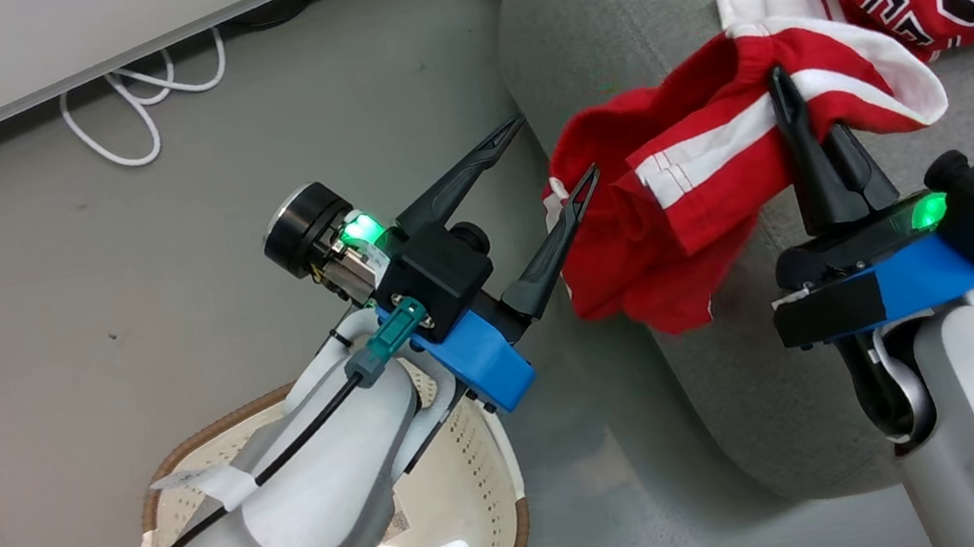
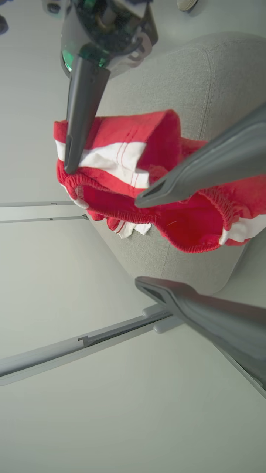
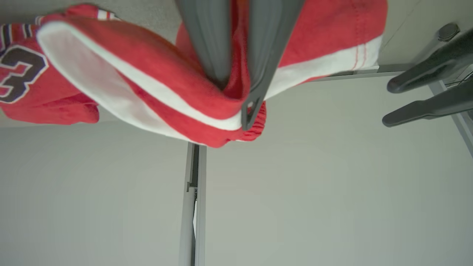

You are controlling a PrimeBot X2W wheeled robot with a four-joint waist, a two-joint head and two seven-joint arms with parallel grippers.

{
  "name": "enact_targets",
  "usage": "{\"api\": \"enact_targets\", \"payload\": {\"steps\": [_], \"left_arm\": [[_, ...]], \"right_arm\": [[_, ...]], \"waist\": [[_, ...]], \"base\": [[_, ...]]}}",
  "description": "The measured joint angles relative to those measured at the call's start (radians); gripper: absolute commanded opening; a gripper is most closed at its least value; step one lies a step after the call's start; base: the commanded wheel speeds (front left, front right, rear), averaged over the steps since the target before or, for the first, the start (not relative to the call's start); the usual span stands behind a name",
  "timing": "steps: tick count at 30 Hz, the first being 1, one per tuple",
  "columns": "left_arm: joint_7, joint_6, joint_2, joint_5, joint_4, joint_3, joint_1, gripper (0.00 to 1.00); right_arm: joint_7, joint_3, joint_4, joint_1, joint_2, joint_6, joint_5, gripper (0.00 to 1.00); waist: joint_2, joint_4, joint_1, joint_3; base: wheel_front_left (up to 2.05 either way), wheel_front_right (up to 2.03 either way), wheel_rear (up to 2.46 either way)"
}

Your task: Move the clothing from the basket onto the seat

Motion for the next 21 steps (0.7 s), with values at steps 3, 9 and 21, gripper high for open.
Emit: {"api": "enact_targets", "payload": {"steps": [3, 9, 21], "left_arm": [[0.000, 0.000, 0.001, -0.002, 0.004, -0.011, 0.003, 1.00], [0.000, 0.000, 0.002, -0.006, 0.012, -0.027, 0.007, 1.00], [0.000, 0.000, 0.003, -0.012, 0.016, -0.037, 0.009, 1.00]], "right_arm": [[0.000, -0.024, -0.021, 0.032, 0.000, 0.000, -0.004, 0.00], [0.000, -0.061, -0.051, 0.091, 0.002, 0.000, -0.005, 0.00], [0.000, -0.068, -0.084, 0.116, 0.010, 0.000, -0.007, 0.00]], "waist": [[0.0000, -0.027, -0.0001, 0.003], [0.0000, -0.067, -0.0001, 0.004], [0.0000, -0.080, 0.0000, 0.002]], "base": [[0.00, 0.00, 0.00], [0.00, 0.00, 0.00], [0.00, 0.00, 0.00]]}}
